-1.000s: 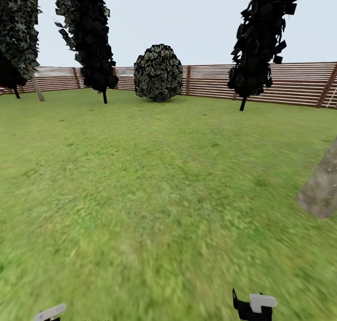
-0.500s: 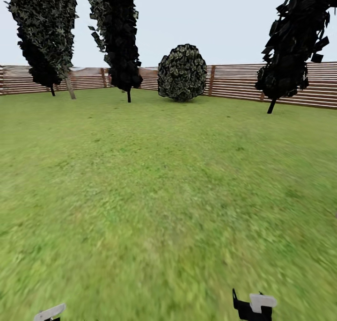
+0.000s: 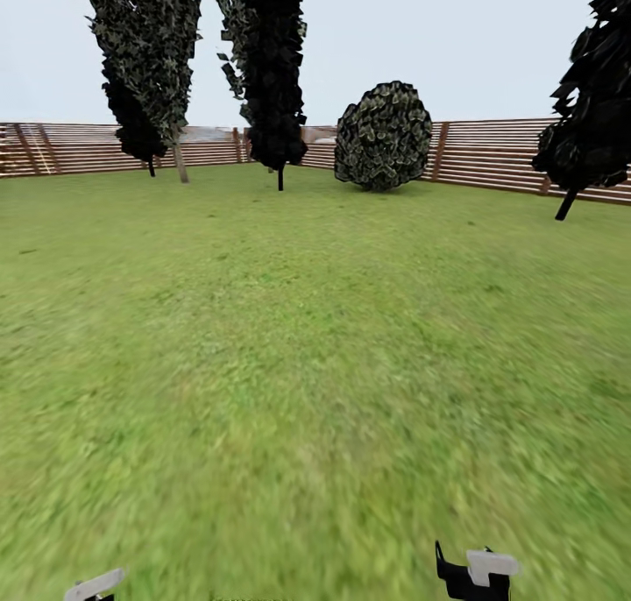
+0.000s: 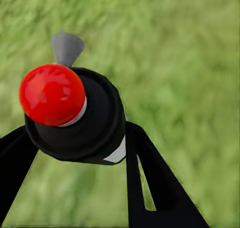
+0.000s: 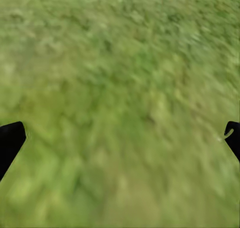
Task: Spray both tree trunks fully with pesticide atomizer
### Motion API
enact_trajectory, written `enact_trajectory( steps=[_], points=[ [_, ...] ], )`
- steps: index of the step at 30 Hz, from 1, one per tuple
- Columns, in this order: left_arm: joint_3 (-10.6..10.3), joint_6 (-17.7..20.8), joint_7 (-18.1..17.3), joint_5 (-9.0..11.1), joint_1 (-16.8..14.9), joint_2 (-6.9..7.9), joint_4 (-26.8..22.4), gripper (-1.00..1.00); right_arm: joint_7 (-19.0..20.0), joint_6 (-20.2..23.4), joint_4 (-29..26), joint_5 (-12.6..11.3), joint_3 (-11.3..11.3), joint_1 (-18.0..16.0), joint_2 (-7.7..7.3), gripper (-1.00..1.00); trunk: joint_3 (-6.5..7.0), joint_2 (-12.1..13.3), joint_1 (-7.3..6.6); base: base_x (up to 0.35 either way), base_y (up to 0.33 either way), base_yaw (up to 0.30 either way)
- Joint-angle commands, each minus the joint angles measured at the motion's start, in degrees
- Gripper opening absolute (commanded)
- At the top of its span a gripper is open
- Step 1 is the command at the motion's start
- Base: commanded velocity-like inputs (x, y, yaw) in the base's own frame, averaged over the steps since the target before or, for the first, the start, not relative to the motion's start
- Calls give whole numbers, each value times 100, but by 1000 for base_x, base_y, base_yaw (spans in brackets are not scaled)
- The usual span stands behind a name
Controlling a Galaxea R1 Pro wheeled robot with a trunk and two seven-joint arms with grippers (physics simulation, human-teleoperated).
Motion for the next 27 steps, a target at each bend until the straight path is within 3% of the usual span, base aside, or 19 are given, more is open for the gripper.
enact_trajectory(
  steps=[1,27],
  points=[
    [25,-16,5,-13,-5,-2,5,-100,-32,-20,6,61,-27,-5,0,100,-5,-2,-1,0,0,280],
    [25,-7,5,-13,-3,0,5,-100,-32,-20,13,61,-27,-3,3,100,-5,-2,-1,0,0,280]
  ],
)
